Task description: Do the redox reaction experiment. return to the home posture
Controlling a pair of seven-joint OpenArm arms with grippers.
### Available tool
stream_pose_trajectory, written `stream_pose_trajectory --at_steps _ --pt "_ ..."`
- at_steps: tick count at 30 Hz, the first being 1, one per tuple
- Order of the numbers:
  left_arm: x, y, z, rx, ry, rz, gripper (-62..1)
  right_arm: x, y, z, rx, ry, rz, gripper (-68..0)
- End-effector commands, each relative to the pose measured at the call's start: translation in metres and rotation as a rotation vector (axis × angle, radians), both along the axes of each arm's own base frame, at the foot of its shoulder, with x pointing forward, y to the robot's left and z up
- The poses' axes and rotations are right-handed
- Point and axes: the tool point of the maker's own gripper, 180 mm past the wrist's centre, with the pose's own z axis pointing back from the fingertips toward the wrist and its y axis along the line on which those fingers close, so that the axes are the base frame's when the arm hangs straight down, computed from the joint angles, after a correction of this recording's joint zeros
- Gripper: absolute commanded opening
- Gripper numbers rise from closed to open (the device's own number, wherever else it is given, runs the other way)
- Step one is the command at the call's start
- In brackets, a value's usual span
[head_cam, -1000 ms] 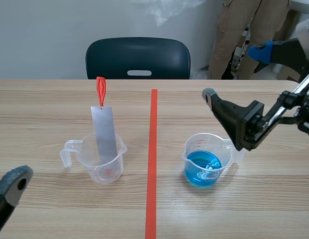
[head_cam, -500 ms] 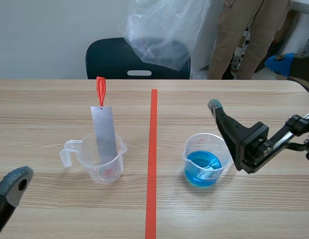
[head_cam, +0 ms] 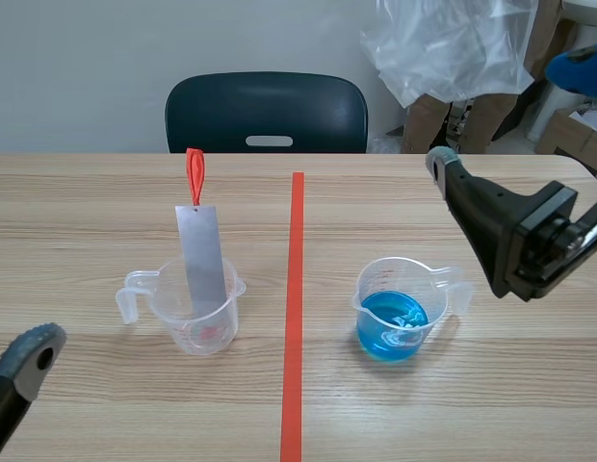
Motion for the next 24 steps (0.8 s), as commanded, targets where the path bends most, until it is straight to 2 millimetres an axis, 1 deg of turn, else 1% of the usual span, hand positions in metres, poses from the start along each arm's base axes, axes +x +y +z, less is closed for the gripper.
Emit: stream_pose_trajectory --at_steps 1,7,24 --pt "0.0003 -0.0020 0.0083 -0.020 -0.021 -0.004 -10.1 -0.0004 0.0022 0.0064 0.006 -0.017 0.018 0.4" --pt "0.0003 -0.0020 0.0083 -0.020 -0.021 -0.004 -10.1 -0.0003 0.0029 0.0066 0.016 0.013 0.045 0.4" --pt "0.0002 -0.0020 0.0086 -0.020 -0.023 -0.005 -10.1 0.0005 0.0026 0.0074 0.009 0.008 0.045 0.4"
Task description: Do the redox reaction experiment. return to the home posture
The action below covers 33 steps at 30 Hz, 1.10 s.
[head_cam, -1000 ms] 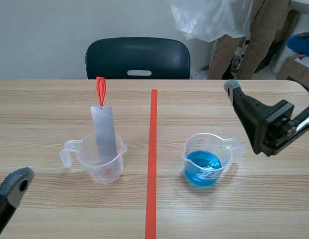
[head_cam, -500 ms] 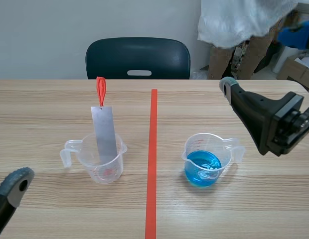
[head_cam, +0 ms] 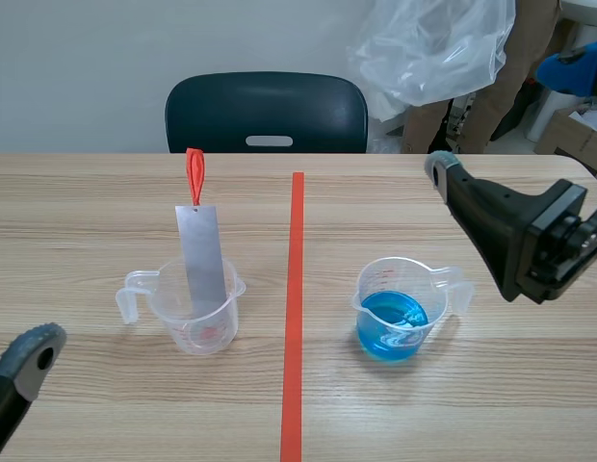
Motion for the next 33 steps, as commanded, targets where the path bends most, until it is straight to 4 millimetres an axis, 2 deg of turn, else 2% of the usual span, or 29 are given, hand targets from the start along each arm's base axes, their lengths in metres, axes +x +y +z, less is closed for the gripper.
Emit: stream_pose_trajectory --at_steps 1,6,11,21,33 --pt "0.000 -0.002 0.009 -0.020 -0.023 -0.005 -10.1 0.000 0.001 0.007 0.014 -0.024 0.003 0.4" --pt "0.000 -0.002 0.009 -0.020 -0.023 -0.005 -10.1 0.001 0.000 0.003 0.001 -0.005 -0.006 0.4" --pt "0.000 -0.002 0.009 -0.021 -0.023 -0.005 -10.1 0.004 -0.006 -0.016 -0.057 0.078 -0.042 0.4" --pt "0.000 -0.002 0.009 -0.021 -0.023 -0.005 -10.1 -0.006 -0.011 -0.031 -0.051 0.131 -0.066 0.4" --pt "0.000 -0.002 0.009 -0.021 -0.023 -0.005 -10.1 -0.004 -0.028 -0.040 -0.055 0.130 -0.135 0.4"
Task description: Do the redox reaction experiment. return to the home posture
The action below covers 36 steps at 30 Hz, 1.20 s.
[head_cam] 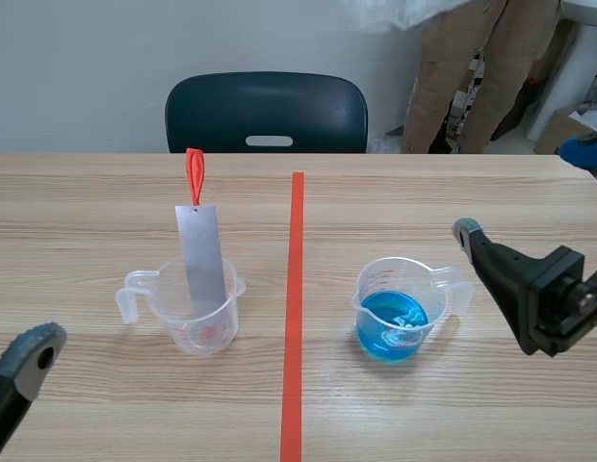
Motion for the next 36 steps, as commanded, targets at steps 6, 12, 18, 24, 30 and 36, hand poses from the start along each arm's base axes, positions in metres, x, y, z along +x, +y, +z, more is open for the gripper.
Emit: stream_pose_trajectory --at_steps 6,12,18,24,30,36 --pt "0.000 -0.002 0.009 -0.021 -0.022 -0.004 -10.1 -0.001 0.003 0.016 0.036 -0.071 0.018 0.4" --pt "0.000 -0.002 0.009 -0.021 -0.022 -0.005 -10.1 -0.008 -0.001 0.015 0.041 -0.070 0.018 0.4" --pt "0.000 -0.002 0.009 -0.021 -0.022 -0.005 -10.1 -0.015 0.000 0.014 0.058 -0.069 0.029 0.4" --pt "0.000 -0.002 0.009 -0.021 -0.022 -0.005 -10.1 -0.015 0.000 0.014 0.057 -0.069 0.028 0.4" --pt "0.000 -0.002 0.009 -0.021 -0.022 -0.004 -10.1 -0.015 0.000 0.014 0.058 -0.069 0.028 0.4" --pt "0.000 -0.002 0.009 -0.021 -0.021 -0.004 -10.1 -0.015 0.000 0.014 0.058 -0.068 0.028 0.4"
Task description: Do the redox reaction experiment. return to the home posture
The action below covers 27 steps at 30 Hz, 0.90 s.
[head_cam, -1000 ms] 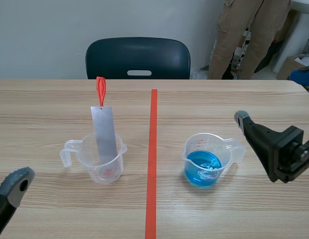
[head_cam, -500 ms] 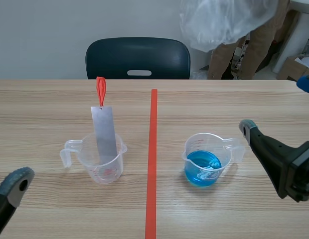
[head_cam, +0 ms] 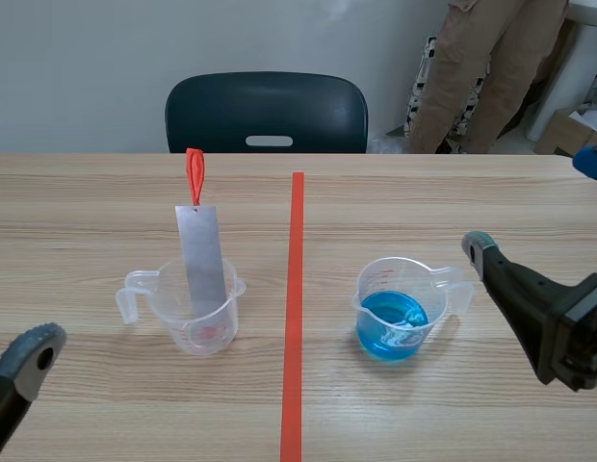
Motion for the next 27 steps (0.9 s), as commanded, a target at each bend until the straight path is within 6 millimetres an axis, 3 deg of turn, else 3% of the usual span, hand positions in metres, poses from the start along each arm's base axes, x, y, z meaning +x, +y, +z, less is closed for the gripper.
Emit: stream_pose_trajectory --at_steps 1,27 --pt "0.000 -0.002 0.008 -0.021 -0.021 -0.004 -10.1 0.003 0.000 0.009 0.006 -0.035 -0.001 0.4" --pt "0.000 -0.002 0.009 -0.021 -0.022 -0.004 -10.1 0.003 -0.020 0.006 0.022 -0.014 -0.103 0.4"
